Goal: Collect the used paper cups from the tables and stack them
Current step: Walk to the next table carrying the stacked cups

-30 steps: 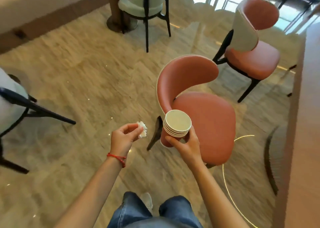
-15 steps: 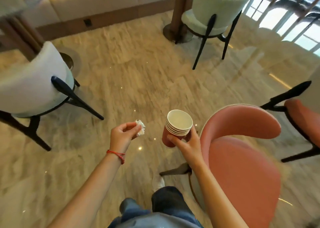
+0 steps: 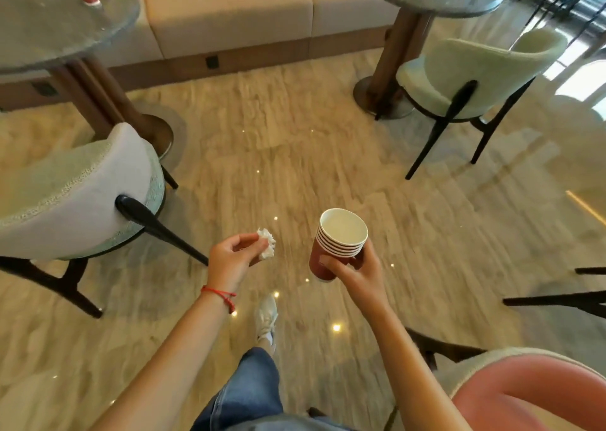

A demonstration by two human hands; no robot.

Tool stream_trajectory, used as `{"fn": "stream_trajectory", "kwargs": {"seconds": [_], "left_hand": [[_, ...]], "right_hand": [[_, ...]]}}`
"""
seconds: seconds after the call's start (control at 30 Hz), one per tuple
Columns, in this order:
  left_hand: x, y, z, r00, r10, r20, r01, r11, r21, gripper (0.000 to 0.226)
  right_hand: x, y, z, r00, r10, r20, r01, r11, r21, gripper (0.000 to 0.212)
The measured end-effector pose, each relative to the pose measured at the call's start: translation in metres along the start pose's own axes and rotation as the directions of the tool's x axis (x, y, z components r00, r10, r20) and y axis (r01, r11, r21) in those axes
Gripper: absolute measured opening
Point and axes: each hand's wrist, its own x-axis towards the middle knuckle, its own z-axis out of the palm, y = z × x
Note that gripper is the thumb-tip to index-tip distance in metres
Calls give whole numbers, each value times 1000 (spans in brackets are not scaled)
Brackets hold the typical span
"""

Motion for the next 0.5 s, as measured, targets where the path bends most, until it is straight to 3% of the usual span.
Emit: {"fn": "stream_trajectory", "kwargs": {"seconds": [0.5], "left_hand": [[266, 124, 12, 998, 4, -60, -5, 1000, -22, 13]], "right_hand": [[278, -65, 116, 995, -8, 96, 9, 1000, -12, 62]]}}
